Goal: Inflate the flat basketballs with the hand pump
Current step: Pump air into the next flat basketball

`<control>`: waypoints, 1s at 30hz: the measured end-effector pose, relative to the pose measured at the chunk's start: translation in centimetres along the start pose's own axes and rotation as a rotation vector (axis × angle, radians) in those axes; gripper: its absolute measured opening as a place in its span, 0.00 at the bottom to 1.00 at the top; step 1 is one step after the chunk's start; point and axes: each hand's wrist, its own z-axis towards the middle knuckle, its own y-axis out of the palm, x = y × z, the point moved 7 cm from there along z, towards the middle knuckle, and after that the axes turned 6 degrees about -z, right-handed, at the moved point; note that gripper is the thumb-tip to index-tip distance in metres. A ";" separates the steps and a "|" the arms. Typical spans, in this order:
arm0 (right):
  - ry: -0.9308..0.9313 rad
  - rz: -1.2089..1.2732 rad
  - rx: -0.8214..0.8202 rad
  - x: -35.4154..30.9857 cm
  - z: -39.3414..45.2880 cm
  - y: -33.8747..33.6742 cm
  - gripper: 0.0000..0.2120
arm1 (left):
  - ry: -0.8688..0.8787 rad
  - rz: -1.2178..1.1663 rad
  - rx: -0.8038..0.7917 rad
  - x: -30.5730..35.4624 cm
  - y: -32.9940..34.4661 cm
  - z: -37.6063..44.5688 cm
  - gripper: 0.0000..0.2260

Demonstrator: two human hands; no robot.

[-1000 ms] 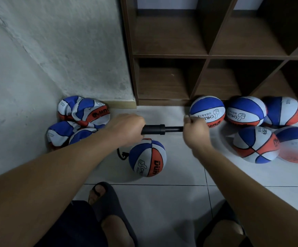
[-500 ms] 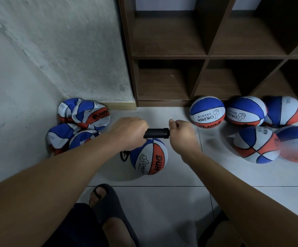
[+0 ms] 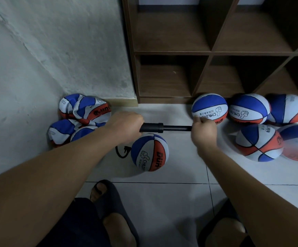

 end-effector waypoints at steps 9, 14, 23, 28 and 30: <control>-0.082 -0.032 -0.144 -1.7 -4.6 4.7 0.21 | 0.065 0.000 -0.007 2.1 1.5 0.0 0.11; -0.073 -0.043 -0.187 -1.9 -4.6 5.1 0.21 | 0.059 -0.011 -0.009 1.6 1.7 0.1 0.12; -0.052 -0.045 -0.112 -1.6 -0.1 0.7 0.21 | 0.025 -0.055 0.070 -0.6 0.0 0.2 0.11; -0.034 -0.050 -0.071 -1.0 2.0 -1.9 0.18 | -0.006 -0.054 0.051 -1.9 0.6 0.2 0.12; -0.028 -0.053 -0.040 -1.2 1.3 -1.5 0.16 | 0.004 -0.044 0.046 -1.2 0.7 0.2 0.10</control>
